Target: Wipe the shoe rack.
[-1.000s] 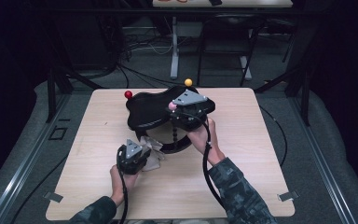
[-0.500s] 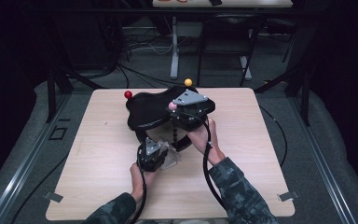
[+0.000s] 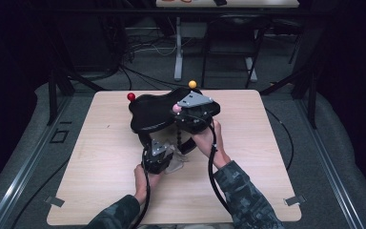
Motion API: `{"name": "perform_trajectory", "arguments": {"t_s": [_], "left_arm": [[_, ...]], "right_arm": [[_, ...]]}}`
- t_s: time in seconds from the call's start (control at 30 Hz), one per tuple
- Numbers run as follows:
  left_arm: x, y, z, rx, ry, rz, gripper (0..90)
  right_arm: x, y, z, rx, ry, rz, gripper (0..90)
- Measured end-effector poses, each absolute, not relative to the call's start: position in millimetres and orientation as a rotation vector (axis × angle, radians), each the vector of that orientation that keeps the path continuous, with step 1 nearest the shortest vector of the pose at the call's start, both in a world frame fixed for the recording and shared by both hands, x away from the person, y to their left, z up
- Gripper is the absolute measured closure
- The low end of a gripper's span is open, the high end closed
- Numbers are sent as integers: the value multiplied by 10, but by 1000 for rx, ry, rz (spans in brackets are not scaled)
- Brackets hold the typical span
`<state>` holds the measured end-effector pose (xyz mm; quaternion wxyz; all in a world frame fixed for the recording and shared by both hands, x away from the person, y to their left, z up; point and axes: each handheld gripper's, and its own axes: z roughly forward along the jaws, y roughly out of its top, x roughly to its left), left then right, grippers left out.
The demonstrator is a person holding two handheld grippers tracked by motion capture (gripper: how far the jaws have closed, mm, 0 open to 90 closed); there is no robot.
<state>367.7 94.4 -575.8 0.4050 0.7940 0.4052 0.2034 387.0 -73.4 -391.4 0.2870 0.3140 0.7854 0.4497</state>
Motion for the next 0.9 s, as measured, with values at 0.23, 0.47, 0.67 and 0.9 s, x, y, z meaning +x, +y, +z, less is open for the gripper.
{"name": "perform_trajectory", "arguments": {"t_s": [0.23,0.47,0.67,0.9], "left_arm": [[3648,1038,-5752,2016,1028,514,792],[3641,1181,-5764,2010,1044,546,791],[3651,1235,-5772,2006,1053,565,791],[3683,1338,-5792,1991,1104,577,790]], "right_arm": [[3872,-753,-3905,826,2110,1196,602],[3881,-743,-3895,821,2116,1188,601],[3887,-760,-3876,819,2133,1172,602],[3904,-846,-3857,837,2136,1151,602]]}}
